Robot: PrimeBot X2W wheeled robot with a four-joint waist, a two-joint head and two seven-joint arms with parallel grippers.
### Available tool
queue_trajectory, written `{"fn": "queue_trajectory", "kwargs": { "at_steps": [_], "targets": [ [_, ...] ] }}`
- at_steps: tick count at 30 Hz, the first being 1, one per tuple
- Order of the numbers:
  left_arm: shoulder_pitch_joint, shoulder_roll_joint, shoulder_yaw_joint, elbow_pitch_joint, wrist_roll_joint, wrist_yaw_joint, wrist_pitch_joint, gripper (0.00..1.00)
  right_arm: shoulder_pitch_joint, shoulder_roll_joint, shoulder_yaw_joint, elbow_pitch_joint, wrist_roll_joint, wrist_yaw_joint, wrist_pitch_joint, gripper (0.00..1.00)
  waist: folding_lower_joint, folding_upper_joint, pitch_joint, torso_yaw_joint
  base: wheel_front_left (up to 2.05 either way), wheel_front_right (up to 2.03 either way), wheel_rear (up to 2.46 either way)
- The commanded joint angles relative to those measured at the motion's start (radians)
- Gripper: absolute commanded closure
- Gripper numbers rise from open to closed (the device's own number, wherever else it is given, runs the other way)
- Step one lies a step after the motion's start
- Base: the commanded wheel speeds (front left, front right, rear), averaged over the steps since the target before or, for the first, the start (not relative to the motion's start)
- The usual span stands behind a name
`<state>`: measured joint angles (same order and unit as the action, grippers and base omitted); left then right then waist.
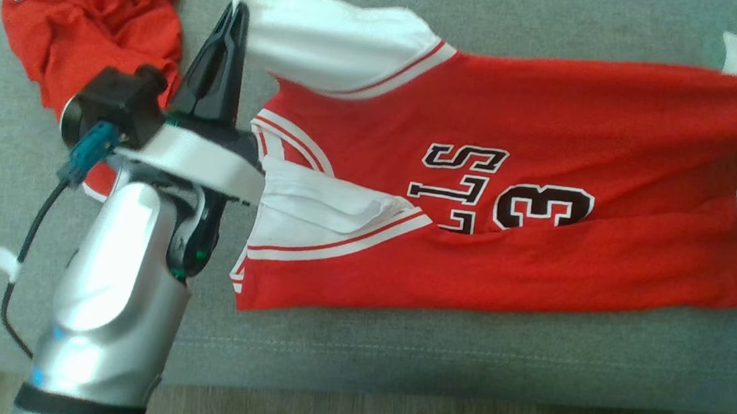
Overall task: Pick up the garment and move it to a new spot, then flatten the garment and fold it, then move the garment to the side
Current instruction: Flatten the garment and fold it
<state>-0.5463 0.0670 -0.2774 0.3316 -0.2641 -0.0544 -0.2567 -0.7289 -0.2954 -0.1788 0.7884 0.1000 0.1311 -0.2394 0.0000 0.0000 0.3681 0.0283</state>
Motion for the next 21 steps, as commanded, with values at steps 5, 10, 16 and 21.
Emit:
{"fn": "queue_trajectory", "kwargs": {
  "at_steps": [5, 10, 16, 21],
  "targets": [
    [0.059, 0.054, 0.020, -0.088, -0.001, -0.010, 0.010, 1.00, 0.060, -0.036, 0.037, -0.064, 0.055, 0.000, -0.012, 1.00, 0.0000, 0.0000, -0.045, 0.002, 0.00, 0.00, 0.00],
    [0.165, 0.083, 0.003, -0.168, -0.010, -0.014, 0.052, 1.00, 0.130, -0.051, 0.063, -0.109, 0.107, 0.000, 0.002, 1.00, 0.0000, 0.0000, -0.080, 0.006, 0.00, 0.00, 0.00],
    [0.293, 0.167, -0.048, -0.277, -0.052, -0.056, 0.120, 1.00, 0.209, -0.082, 0.114, -0.185, 0.150, 0.000, 0.030, 1.00, 0.0000, 0.0000, -0.101, 0.009, 0.00, 0.00, 0.00],
    [0.368, 0.223, -0.068, -0.346, -0.083, -0.065, 0.153, 1.00, 0.288, -0.116, 0.146, -0.244, 0.185, 0.000, 0.080, 1.00, 0.0000, 0.0000, -0.123, 0.019, 0.00, 0.00, 0.00]
  ]
}}
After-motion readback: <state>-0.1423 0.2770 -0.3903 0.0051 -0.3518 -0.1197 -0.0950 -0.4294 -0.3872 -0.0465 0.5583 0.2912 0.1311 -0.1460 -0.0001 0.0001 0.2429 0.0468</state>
